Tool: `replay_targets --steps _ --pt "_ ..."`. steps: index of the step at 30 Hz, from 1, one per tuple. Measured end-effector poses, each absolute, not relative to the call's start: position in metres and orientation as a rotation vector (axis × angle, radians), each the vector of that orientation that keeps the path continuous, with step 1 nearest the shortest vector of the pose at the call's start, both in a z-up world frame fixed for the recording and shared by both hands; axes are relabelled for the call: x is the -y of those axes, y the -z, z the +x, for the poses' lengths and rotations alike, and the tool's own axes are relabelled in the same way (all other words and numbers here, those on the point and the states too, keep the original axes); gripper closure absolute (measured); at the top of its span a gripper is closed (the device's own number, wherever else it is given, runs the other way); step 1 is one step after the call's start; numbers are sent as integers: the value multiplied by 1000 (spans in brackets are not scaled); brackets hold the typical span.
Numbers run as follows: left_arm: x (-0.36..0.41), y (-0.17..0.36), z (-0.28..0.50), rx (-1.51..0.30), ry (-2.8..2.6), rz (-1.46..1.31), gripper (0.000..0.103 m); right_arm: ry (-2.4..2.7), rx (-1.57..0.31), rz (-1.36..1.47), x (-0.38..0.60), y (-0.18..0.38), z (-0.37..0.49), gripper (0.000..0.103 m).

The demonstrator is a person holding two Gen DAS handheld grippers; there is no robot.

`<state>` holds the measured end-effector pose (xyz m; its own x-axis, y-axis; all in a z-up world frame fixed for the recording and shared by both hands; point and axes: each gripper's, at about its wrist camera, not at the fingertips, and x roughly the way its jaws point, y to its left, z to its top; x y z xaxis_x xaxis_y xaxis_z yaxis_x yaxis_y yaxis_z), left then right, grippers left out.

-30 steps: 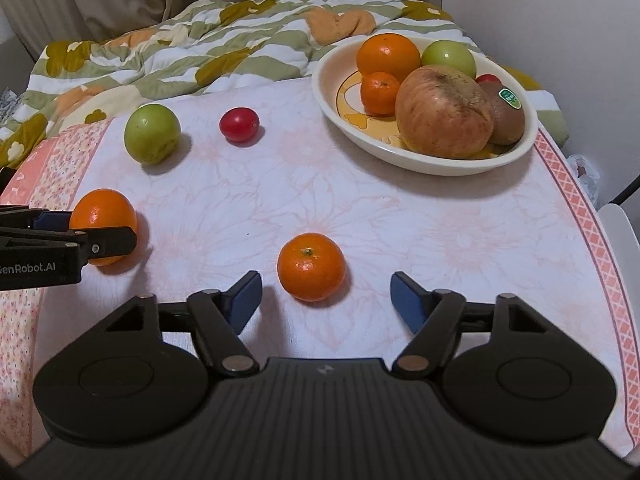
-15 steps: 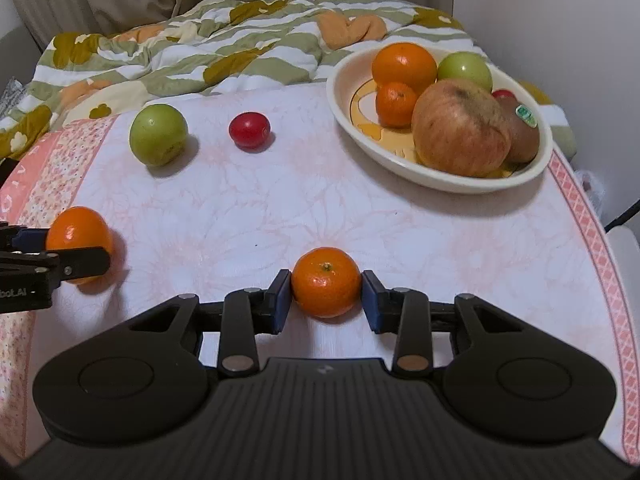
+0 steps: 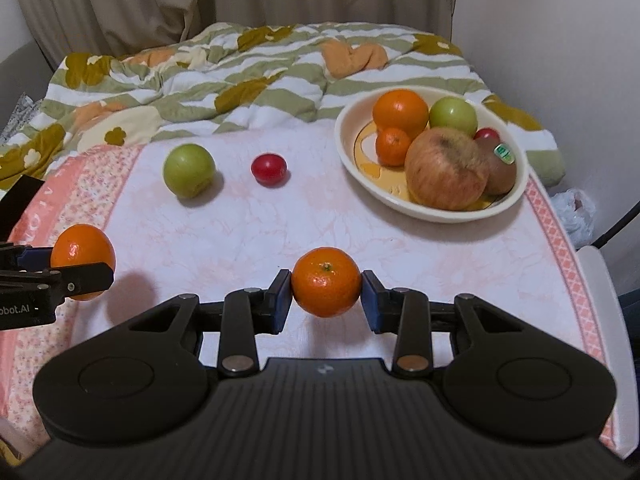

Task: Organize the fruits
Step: 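Carry the orange and mandarin into the cream bowl and open both tools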

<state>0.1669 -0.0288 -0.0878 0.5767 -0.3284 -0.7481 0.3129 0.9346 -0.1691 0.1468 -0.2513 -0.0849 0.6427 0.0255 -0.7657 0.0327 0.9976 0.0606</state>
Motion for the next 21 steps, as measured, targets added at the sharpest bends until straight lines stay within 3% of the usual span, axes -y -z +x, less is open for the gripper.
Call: replay_targets --steps 21 --pt "116 18 133 -739 260 -93 39 -124 -794 49 349 20 126 51"
